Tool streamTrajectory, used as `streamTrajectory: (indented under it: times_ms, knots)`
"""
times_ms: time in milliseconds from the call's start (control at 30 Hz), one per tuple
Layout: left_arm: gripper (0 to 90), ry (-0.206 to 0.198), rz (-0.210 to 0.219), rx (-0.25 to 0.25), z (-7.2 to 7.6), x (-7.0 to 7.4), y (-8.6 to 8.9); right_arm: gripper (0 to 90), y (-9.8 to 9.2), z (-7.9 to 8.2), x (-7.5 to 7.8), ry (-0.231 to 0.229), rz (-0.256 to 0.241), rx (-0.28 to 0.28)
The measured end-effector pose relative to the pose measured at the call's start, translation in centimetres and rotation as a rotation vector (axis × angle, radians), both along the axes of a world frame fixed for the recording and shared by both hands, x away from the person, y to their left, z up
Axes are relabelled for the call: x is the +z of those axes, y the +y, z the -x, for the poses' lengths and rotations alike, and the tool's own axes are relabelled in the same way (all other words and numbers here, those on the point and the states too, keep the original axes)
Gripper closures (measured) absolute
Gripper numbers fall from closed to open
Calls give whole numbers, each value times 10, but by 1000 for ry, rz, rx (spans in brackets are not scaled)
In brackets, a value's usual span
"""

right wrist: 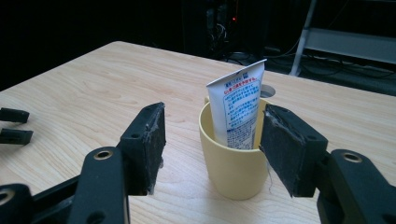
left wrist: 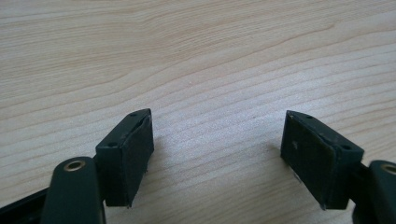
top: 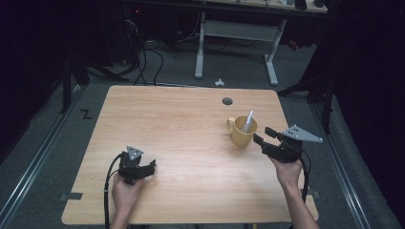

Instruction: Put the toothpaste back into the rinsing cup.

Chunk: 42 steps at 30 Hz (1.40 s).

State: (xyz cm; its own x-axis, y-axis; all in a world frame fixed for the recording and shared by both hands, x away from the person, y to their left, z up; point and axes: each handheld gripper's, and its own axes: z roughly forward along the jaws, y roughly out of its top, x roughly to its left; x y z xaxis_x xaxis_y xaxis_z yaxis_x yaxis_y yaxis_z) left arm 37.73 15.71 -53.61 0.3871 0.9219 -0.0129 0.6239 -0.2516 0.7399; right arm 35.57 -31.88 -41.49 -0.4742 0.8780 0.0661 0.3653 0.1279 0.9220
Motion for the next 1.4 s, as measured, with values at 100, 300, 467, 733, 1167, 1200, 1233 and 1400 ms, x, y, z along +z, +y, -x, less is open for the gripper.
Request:
streamTrajectory:
  times_ms: [100, 300, 467, 733, 1167, 1200, 1233, 1400]
  knots:
    - [259, 0, 0, 0, 0, 0, 0, 405, 0, 2, -1, 0, -5, 1]
    - [259, 0, 0, 0, 0, 0, 0, 405, 0, 6, -4, 0, -11, 6]
    - [259, 0, 0, 0, 0, 0, 0, 405, 1, 9, -6, 3, -20, 14]
    - [258, -1, 0, 1, 0, 0, 0, 406, 3, 13, -12, 7, -24, 16]
    - [258, -1, 0, 0, 0, 0, 0, 410, 2, 19, -20, 16, -37, 10]
    - [258, -1, 0, 0, 0, 0, 0, 410, 1, 19, -21, 17, -36, 7]
    - [258, 0, 0, -1, 0, 0, 0, 410, 1, 20, -22, 17, -39, 6]
    - [258, 0, 0, -1, 0, 0, 0, 410, 0, 22, -25, 20, -45, 5]
